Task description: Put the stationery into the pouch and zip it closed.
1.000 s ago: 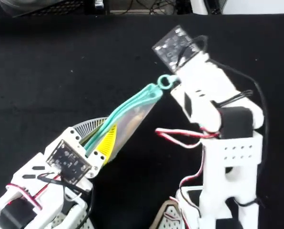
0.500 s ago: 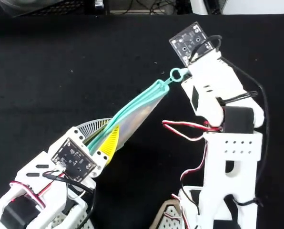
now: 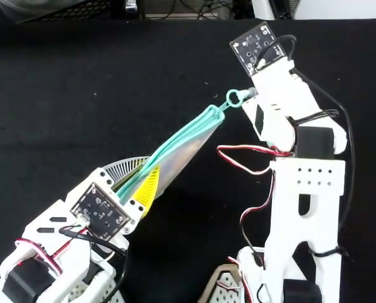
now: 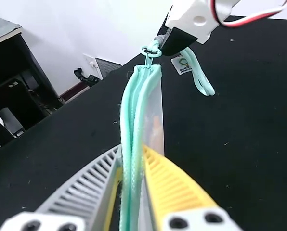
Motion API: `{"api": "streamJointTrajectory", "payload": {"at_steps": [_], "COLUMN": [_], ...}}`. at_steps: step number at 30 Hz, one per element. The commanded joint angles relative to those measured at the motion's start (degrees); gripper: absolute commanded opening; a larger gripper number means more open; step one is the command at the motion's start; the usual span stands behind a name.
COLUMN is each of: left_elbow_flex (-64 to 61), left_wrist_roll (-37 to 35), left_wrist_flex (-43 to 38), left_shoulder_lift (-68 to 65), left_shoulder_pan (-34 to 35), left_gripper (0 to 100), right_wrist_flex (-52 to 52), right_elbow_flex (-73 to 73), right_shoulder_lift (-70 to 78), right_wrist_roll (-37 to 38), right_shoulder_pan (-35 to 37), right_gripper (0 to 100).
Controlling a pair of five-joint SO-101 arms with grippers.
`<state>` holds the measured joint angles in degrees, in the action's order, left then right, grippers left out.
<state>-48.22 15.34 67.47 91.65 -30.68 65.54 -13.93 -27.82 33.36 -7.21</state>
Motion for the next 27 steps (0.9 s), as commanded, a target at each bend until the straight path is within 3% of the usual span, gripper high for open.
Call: {"api": "streamJointTrajectory", "payload": {"at_steps": [1, 10, 23, 27], "left_elbow_flex": [0.7, 0.8, 0.8, 0.8], "left_wrist_roll": [-0.4, -0.4, -0.4, -0.4], "left_wrist_flex": [2.2, 2.4, 2.4, 2.1], "left_shoulder_lift": [1.6, 1.6, 1.7, 1.7], "left_shoulder_pan": [0.0, 0.2, 0.5, 0.5], "left_gripper": [3, 3, 3, 3], "right_wrist_flex": [-3.3, -3.8, 1.1, 9.7], "right_elbow_flex": [3.4, 3.6, 3.0, 2.7], "right_shoulder_lift": [4.4, 8.0, 3.8, -2.2], "right_wrist_roll": [-0.9, -0.8, -1.2, -1.2], "right_shoulder_pan": [-11.0, -14.7, -12.0, -5.8], "right_gripper": [1.2, 1.2, 1.8, 16.5]}}
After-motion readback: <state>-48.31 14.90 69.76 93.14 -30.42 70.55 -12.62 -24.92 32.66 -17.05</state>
